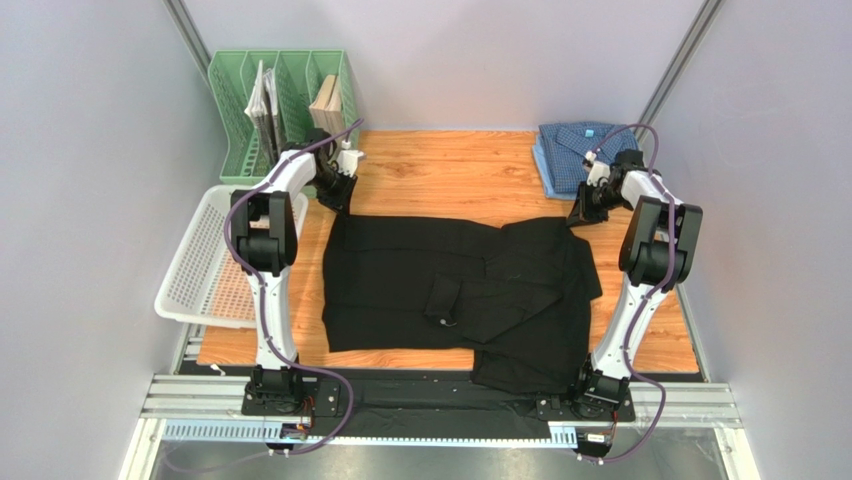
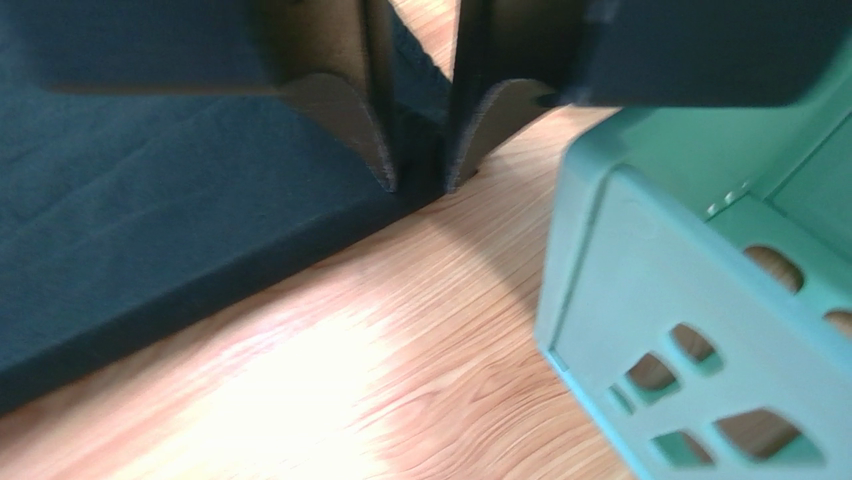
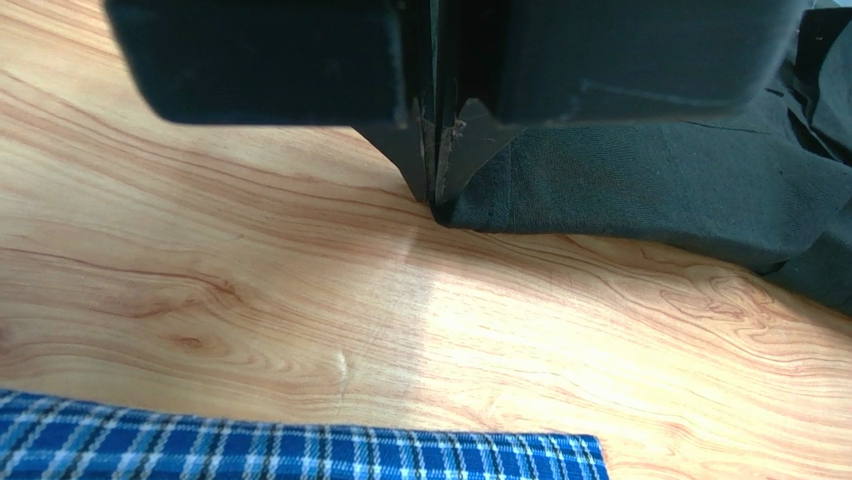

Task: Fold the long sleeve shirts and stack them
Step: Fold the shirt

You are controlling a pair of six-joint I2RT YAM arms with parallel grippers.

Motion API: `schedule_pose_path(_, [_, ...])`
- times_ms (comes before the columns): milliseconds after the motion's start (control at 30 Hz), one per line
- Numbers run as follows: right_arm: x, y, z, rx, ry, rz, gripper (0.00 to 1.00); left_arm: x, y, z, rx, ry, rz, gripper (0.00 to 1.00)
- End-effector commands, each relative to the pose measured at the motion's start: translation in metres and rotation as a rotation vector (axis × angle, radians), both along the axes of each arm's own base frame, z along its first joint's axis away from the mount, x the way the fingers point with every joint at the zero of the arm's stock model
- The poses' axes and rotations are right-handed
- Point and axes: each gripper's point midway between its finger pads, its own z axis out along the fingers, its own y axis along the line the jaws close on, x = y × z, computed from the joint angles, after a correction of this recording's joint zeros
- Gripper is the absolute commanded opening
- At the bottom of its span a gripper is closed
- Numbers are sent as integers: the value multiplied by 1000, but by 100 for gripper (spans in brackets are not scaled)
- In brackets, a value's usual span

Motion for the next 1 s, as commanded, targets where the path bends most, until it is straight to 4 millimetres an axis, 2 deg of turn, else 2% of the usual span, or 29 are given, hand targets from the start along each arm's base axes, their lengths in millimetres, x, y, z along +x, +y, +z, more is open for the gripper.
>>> schedule_pose_path(0, [1,-20,11,-87,-47,-25,0,9,13,-5,77,-3,55,23])
schedule_pose_path(100, [-2,-42,16,-147,-56,-60,0,7,16,-7,76,15,74,17])
schedule_pose_path(200, [-3,-54,20,-193,-62,-78,0,6,16,-7,76,23,77,14])
schedule_pose_path(433, [2,-49,30,-162,-80,-66,0,4,13,-5,56,22,60,15])
schedule_pose_path(533, [3,-46,47,-143,-83,-56,17,7,3,12,-2,-13,33,24])
schedule_pose_path(567, [-1,-43,58,-132,-89,-46,28,6,-1,19,-22,-22,27,30])
schedule_pose_path(600, [-2,-41,67,-127,-102,-38,35,5,-12,43,-89,-71,-13,34])
schedule_pose_path(667, [-10,-31,85,-99,-129,-1,53,-3,-24,64,-160,-115,-64,45])
schedule_pose_path(700, [-18,-26,103,-99,-165,13,58,-9,-35,99,-223,-197,-124,48])
schedule_pose_path(733, [-24,-21,111,-87,-180,30,62,-18,-40,106,-254,-219,-155,55])
schedule_pose_path(767, [-34,-10,120,-40,-192,63,69,-25,-46,121,-292,-259,-184,57])
schedule_pose_path(800, [-41,-2,142,-39,-250,101,72,-33,-46,158,-294,-367,-208,57])
schedule_pose_path(833, [-57,9,141,0,-231,131,76,-38,-46,161,-294,-424,-212,59])
schedule_pose_path(867, [-65,24,153,58,-261,170,78,-41,-44,174,-289,-480,-195,61])
schedule_pose_path(900, [-73,39,158,72,-275,221,79,-53,-43,213,-287,-607,-198,64])
schedule_pose_path(933, [-90,53,164,89,-269,256,80,-57,-43,217,-286,-674,-200,71])
schedule_pose_path(967, [-97,64,165,93,-269,289,80,-65,-45,230,-304,-719,-216,83])
